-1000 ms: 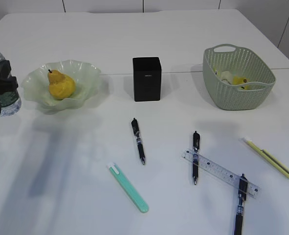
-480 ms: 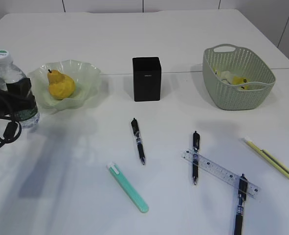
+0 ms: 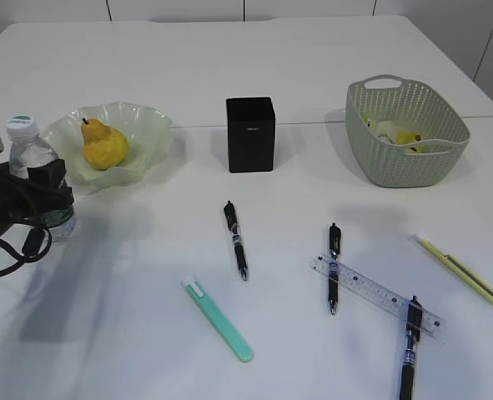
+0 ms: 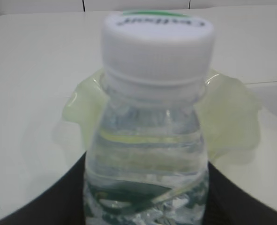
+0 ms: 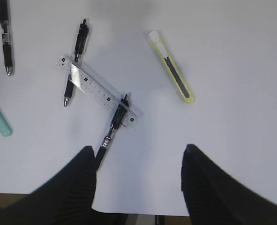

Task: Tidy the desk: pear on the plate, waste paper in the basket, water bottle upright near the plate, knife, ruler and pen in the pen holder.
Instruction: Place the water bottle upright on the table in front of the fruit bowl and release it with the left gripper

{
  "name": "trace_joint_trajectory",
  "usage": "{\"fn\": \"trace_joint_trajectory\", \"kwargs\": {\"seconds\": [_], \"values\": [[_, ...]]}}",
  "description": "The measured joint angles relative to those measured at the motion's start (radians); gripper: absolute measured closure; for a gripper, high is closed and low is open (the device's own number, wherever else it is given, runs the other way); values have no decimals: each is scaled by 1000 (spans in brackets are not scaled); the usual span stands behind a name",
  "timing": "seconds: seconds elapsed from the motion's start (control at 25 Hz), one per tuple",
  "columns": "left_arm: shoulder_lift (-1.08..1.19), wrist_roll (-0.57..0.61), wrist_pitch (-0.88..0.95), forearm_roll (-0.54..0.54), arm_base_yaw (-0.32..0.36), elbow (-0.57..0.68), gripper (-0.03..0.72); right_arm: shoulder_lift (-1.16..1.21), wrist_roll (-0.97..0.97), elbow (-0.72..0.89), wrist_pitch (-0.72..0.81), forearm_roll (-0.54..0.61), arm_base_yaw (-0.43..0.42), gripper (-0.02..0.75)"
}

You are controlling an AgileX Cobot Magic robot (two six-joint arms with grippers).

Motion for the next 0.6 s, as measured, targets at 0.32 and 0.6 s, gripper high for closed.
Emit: {"fn": "trace_joint_trajectory", "kwargs": {"seconds": [0.32, 0.6], "values": [[7, 0, -10, 27, 0, -2, 333, 0, 0, 0, 0, 0, 0, 279], [7, 0, -10, 61, 0, -2, 333, 0, -2, 0, 0, 0, 0, 279]]}}
